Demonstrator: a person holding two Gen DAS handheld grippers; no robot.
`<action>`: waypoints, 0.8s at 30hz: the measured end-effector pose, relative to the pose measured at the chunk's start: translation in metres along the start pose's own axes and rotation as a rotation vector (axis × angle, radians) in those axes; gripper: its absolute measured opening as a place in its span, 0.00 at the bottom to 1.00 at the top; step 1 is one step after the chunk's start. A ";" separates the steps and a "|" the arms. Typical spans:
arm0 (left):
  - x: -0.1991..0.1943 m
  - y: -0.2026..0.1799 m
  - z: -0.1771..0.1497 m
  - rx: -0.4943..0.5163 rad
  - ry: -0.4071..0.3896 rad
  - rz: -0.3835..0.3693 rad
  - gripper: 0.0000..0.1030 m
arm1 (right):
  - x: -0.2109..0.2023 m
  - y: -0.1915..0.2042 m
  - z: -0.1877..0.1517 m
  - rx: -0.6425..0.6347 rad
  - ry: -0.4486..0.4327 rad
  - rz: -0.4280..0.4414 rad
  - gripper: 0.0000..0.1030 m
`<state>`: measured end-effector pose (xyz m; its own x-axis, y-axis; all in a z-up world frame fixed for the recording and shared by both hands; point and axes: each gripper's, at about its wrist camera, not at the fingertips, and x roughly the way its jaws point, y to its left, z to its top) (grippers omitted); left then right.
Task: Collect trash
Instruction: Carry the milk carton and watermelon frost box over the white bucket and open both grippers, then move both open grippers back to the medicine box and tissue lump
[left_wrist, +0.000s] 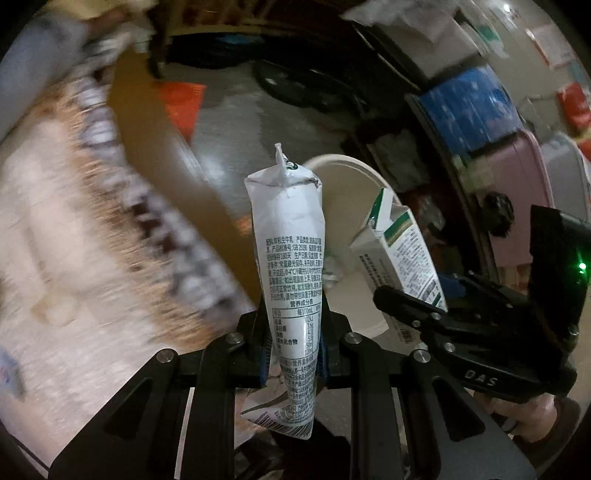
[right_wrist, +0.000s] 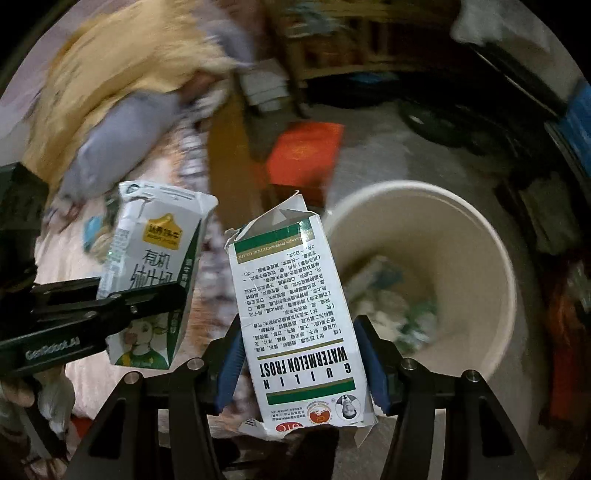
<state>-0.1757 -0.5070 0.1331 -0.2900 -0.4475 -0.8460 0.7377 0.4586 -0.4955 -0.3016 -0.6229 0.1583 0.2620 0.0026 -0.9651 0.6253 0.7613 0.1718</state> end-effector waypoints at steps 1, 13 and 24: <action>0.010 -0.010 0.005 0.009 0.013 -0.005 0.17 | 0.001 -0.009 -0.001 0.022 0.006 -0.002 0.54; 0.083 -0.060 0.031 0.032 0.114 -0.055 0.52 | 0.025 -0.109 -0.012 0.319 0.083 -0.016 0.56; 0.068 -0.029 0.022 -0.009 0.115 0.036 0.54 | 0.031 -0.121 -0.025 0.350 0.115 -0.016 0.60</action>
<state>-0.2034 -0.5677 0.0940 -0.3314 -0.3399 -0.8801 0.7437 0.4799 -0.4654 -0.3874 -0.6982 0.1027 0.1785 0.0810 -0.9806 0.8476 0.4935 0.1950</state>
